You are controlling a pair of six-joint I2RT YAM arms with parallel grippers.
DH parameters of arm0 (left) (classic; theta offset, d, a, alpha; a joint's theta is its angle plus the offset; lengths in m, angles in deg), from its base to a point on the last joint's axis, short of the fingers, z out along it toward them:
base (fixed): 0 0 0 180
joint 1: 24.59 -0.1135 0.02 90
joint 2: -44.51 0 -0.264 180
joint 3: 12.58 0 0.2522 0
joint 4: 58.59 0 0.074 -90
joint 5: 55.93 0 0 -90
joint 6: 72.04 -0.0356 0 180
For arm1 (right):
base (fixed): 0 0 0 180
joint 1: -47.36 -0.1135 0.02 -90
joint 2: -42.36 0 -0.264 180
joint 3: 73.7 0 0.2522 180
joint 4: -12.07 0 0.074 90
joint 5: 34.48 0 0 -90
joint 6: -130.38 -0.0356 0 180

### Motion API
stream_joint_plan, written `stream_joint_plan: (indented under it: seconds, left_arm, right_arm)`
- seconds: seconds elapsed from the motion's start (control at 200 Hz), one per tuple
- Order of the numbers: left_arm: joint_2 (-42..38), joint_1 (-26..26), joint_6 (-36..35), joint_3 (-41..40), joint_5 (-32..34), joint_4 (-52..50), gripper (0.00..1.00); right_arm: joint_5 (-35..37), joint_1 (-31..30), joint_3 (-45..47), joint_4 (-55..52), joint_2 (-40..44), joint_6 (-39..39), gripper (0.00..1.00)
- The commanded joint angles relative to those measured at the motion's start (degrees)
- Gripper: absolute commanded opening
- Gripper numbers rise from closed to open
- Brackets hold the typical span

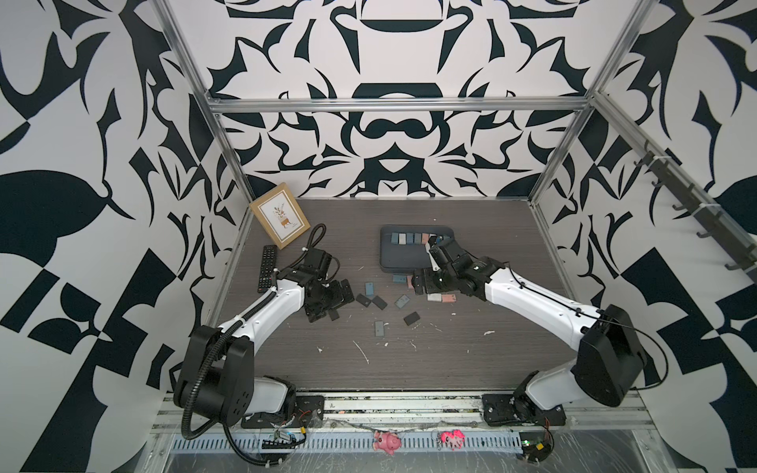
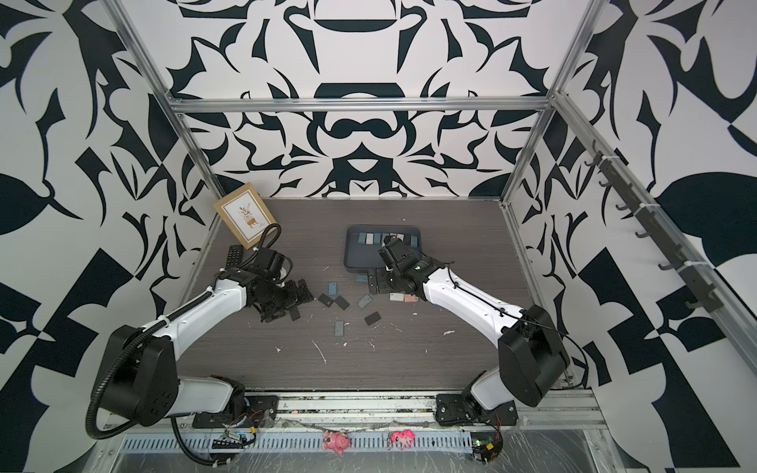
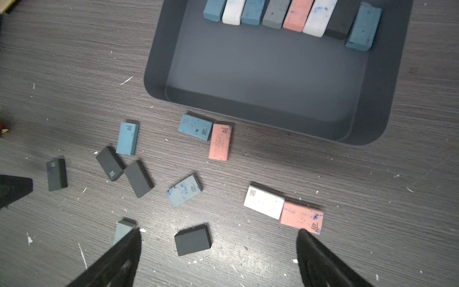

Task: Put the eraser in the storage box
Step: Adjust the eraser at the center of the board, then pick up the eraser from the center of the board.

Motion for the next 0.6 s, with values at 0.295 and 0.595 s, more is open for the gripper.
stream_joint_plan:
  seconds: [0.295,0.595]
  left_arm:
    - [9.84,-0.46,-4.48,4.33,6.41,-3.29,0.75]
    - [12.68,-0.37,-5.32,3.89,6.89,-2.18,0.65]
  right_arm:
    - [-1.14,-0.07,-2.12,-0.21,1.93,1.00,0.98]
    - [-6.04,4.82,-1.49,0.18,4.08,-0.75,0.99]
